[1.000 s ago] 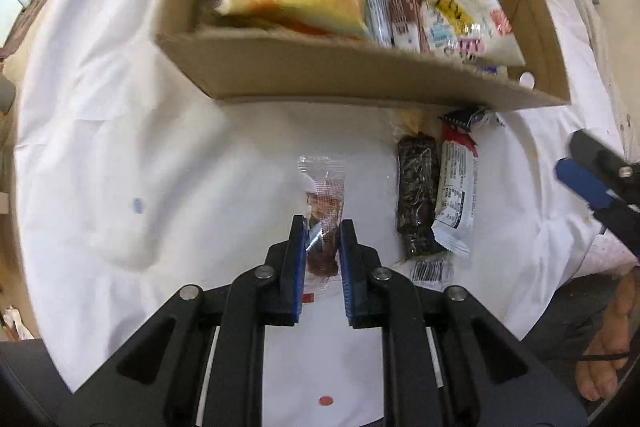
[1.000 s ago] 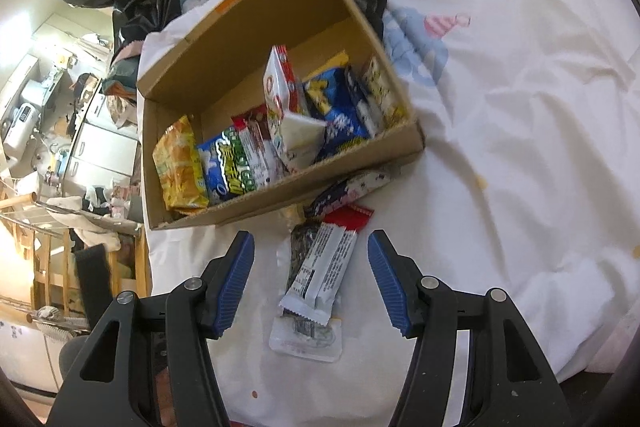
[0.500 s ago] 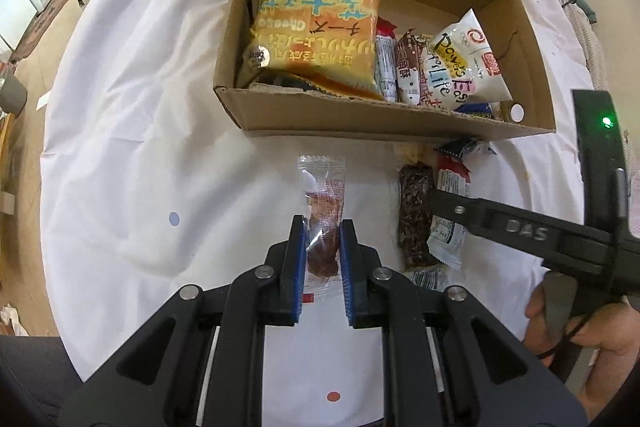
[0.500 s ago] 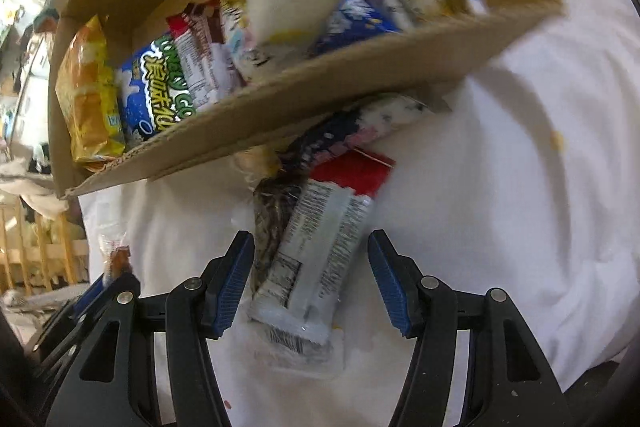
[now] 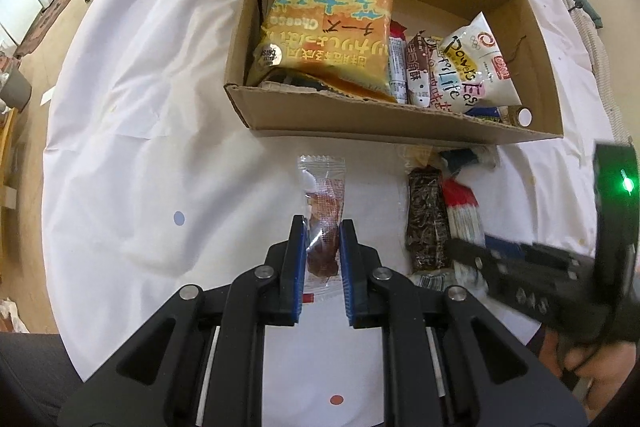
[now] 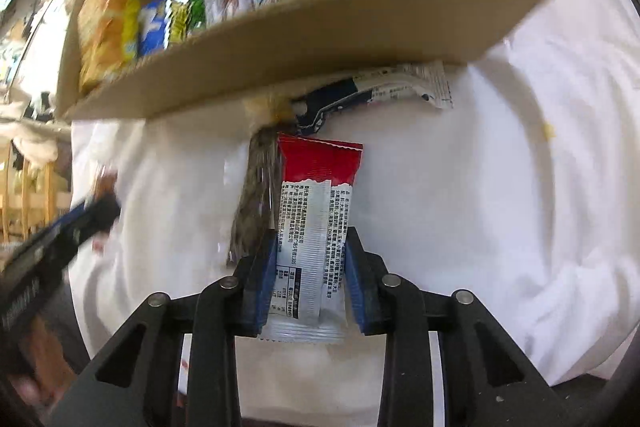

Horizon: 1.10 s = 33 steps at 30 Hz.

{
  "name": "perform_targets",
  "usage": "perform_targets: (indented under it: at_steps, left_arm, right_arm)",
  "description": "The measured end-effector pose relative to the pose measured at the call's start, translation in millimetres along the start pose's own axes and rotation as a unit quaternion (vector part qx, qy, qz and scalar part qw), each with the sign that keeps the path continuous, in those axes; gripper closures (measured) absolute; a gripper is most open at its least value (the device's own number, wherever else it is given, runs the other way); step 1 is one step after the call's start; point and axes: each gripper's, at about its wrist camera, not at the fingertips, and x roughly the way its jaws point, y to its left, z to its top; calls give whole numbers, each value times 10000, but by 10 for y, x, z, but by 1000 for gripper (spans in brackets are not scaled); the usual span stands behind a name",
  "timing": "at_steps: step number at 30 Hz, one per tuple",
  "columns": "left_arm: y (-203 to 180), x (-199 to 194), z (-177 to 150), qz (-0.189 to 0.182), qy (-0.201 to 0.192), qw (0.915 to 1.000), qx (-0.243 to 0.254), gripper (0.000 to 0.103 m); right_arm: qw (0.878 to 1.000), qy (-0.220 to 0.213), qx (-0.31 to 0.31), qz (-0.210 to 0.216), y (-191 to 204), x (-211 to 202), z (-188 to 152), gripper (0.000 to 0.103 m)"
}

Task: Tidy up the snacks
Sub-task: 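Grasp the clear-wrapped small snack with the left tool while the right tool grasps the red-white bar, then carry both held snacks over the box and lower them inside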

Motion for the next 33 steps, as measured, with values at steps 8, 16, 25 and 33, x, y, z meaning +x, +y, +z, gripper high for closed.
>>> perform_targets:
  at_steps: [8, 16, 25, 33]
  left_arm:
    - [-49, 131, -3, 361, -75, 9993, 81, 90]
    - [60, 71, -59, 594, -217, 9979, -113, 90]
    - [80, -355, -51, 740, -652, 9947, -287, 90]
    - [-222, -971, 285, 644, -1285, 9896, -65, 90]
  right_arm:
    - [9988, -28, -219, 448, -90, -150, -135, 70]
    - [9912, -454, -714, 1018, 131, -499, -162, 70]
    - [9794, -1050, -1007, 1401, 349, -882, -123, 70]
    - [9588, -2183, -743, 1662, 115, -1474, -125, 70]
